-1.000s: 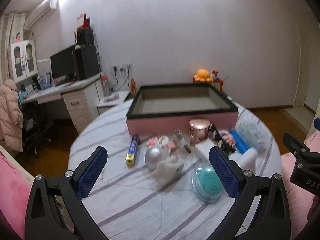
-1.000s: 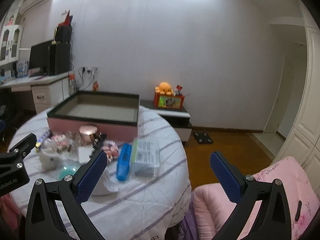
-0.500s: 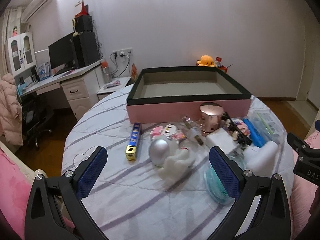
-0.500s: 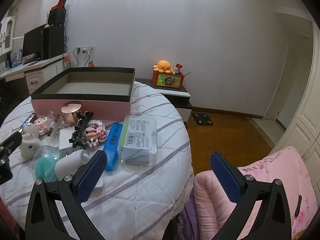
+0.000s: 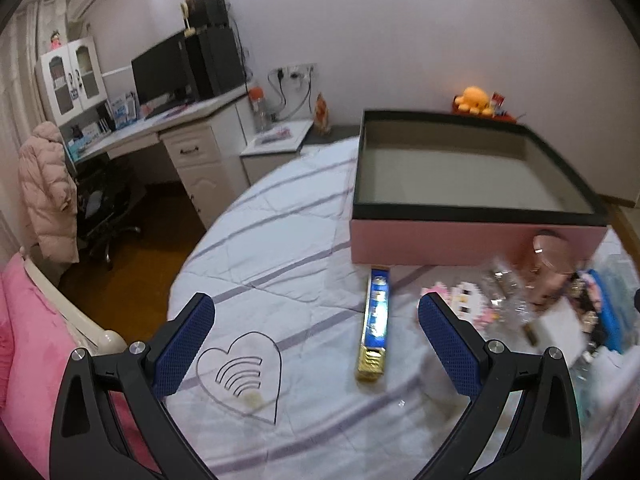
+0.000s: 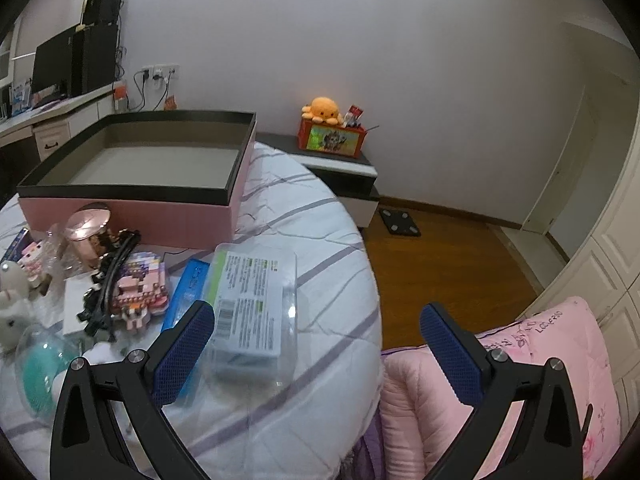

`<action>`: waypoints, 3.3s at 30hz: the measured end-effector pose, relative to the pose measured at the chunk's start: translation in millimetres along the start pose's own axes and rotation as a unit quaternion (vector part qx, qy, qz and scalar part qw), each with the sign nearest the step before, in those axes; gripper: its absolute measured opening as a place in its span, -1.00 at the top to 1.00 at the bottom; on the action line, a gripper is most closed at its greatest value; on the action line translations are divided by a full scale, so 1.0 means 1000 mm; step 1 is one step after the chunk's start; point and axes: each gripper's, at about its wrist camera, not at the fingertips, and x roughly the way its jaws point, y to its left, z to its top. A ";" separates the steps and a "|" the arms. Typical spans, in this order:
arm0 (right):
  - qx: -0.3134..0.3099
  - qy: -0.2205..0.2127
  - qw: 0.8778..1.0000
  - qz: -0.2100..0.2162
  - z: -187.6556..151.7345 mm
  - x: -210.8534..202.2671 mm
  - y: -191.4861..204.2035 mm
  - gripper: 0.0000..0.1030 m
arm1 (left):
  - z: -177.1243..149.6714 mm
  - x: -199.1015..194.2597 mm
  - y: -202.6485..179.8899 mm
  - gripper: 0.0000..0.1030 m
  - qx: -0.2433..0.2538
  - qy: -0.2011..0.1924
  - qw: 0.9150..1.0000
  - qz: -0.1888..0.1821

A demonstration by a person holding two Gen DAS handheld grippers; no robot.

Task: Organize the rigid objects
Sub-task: 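Reach the left tool to the blue-gold stick package while the right tool reaches the clear plastic box, then close the left tool on the stick package while the right tool grips the clear box, then carry both held items over the pink box and release them inside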

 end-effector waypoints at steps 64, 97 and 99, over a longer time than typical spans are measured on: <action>0.047 -0.065 0.990 0.119 0.032 -0.071 -0.004 -0.25 | 0.020 -0.073 -0.008 0.71 0.021 -0.036 0.995 -0.094; 0.026 -0.157 0.975 0.157 0.046 -0.126 -0.011 -0.25 | 0.062 -0.116 -0.036 0.71 0.026 -0.111 0.986 -0.119; 0.025 -0.150 0.976 0.158 0.055 -0.111 -0.008 -0.25 | 0.075 -0.100 -0.041 0.71 0.028 -0.104 0.987 -0.119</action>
